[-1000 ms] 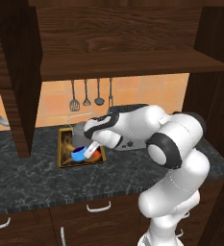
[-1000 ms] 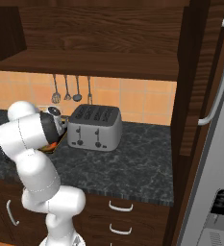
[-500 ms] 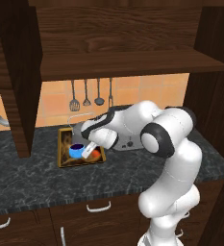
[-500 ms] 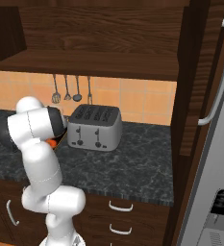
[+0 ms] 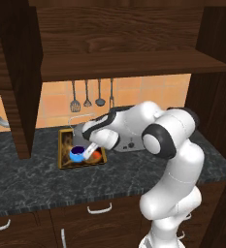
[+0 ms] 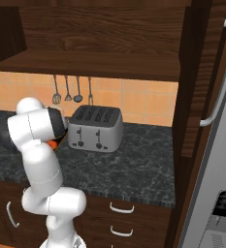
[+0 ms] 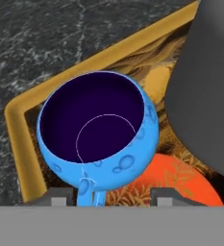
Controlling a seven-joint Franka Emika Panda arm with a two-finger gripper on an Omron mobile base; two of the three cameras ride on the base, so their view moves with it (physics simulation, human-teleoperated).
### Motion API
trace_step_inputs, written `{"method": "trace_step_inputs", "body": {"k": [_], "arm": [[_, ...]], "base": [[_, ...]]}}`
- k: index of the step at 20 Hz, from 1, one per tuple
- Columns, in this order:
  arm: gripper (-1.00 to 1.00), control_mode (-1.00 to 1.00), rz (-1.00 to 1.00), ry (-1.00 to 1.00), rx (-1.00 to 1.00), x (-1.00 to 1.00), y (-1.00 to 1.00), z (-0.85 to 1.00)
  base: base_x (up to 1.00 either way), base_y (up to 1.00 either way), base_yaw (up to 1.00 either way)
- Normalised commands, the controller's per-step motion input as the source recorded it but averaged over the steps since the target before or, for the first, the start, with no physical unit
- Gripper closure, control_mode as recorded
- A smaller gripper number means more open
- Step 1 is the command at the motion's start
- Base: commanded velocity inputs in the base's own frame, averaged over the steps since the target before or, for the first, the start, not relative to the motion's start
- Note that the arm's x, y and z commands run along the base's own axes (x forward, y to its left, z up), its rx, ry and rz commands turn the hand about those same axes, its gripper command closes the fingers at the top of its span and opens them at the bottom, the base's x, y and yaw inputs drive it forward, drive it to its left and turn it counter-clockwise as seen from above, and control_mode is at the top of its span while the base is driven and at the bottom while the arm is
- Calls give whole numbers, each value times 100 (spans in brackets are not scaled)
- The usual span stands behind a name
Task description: Pick the kettle from the counter and place it on the tray. Then pick the mug from the cabinet and place it on the tray. Then close the cabinet doors.
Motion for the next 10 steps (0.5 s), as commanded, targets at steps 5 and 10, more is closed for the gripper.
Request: {"method": "trace_step_inputs", "body": {"k": [5, 10], "arm": [[-100, -100, 0, 1, 0, -2, -8, 33], [-100, -100, -3, 1, 1, -15, -4, 44]], "base": [[0, 0, 0], [0, 0, 0]]}}
